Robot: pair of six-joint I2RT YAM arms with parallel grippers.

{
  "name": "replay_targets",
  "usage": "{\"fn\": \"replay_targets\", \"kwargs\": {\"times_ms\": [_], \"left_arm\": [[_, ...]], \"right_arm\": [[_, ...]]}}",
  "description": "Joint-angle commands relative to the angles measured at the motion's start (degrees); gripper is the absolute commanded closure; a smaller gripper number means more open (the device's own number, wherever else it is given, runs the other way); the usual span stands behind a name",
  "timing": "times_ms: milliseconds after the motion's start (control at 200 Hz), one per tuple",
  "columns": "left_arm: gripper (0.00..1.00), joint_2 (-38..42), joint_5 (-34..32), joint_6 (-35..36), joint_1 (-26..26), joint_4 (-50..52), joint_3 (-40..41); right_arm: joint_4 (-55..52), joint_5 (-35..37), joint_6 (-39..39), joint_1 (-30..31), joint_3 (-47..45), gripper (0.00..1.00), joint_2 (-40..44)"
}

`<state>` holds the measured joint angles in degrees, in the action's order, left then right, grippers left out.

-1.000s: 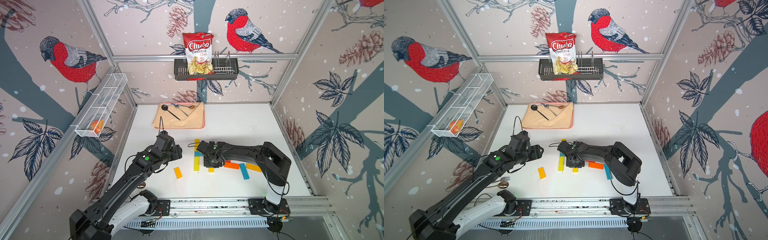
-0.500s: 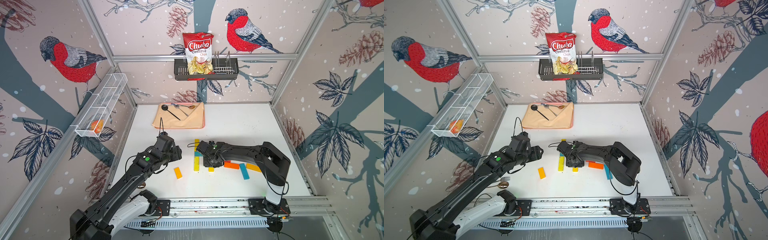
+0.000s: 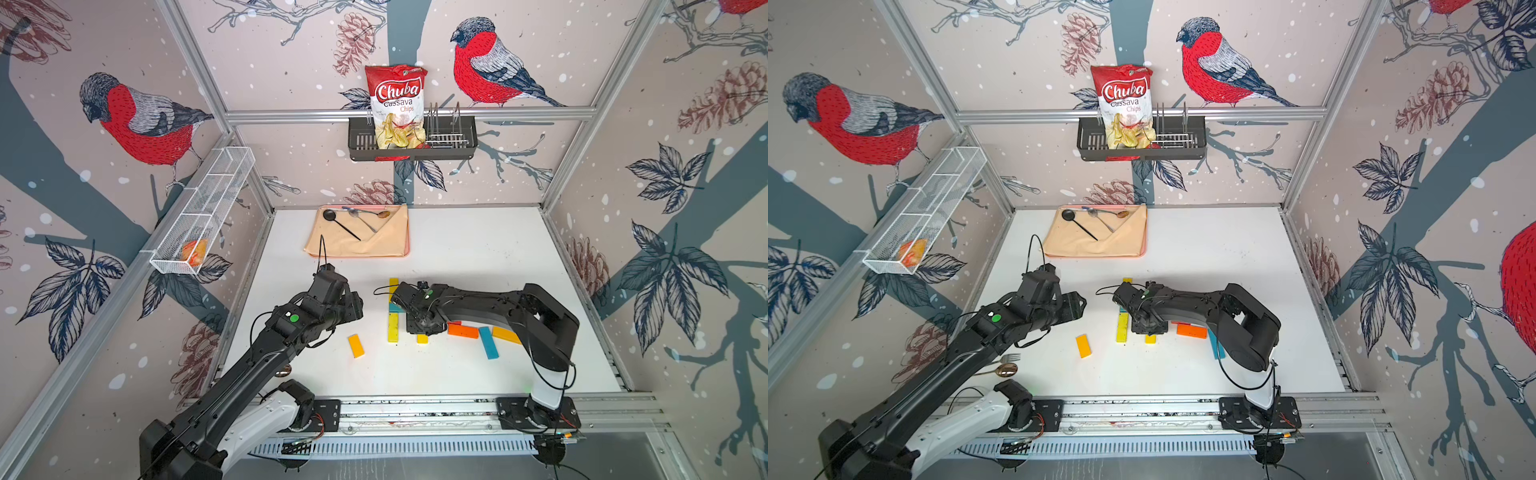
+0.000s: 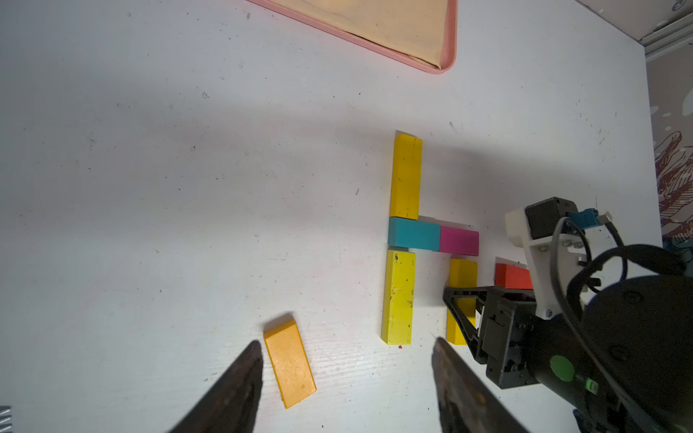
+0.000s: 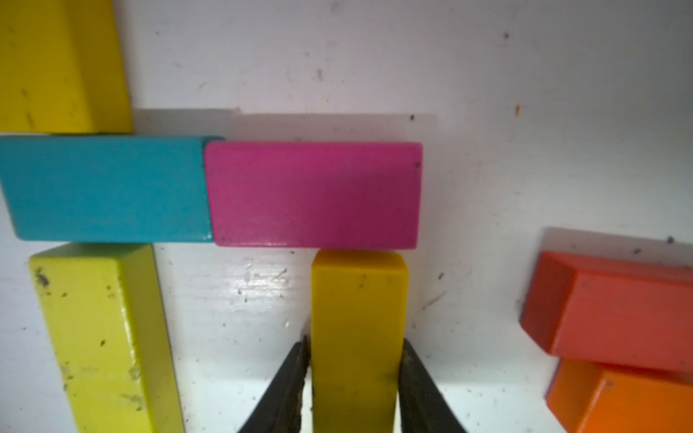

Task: Assemble the letter h with building blocks
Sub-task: Assemble the building block at the center of the board.

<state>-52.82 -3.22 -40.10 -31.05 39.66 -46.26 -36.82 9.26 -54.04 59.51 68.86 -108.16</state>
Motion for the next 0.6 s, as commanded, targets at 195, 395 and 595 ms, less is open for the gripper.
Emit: {"fn": "replay_targets", "kwargs": {"times_ms": [195, 395, 595], "left_arm": [[0.3, -0.09, -0.29, 0.2, 0.17, -0.86, 0.03], [0.3, -0.36, -0.2, 0.22, 0.18, -0.94, 0.15], [0.3, -0.44, -0.12, 0.26, 0.14, -1.04, 0.16]], "right_arm": [[-1.8, 0.85, -0.78, -0.28, 0.05, 0.62, -0.62], [-1.94, 1.03, -1.4, -0.46, -0.38, 0.63, -0.27], [-1.55, 1.03, -1.69, -0.55, -0.9, 0.63, -0.02]]}}
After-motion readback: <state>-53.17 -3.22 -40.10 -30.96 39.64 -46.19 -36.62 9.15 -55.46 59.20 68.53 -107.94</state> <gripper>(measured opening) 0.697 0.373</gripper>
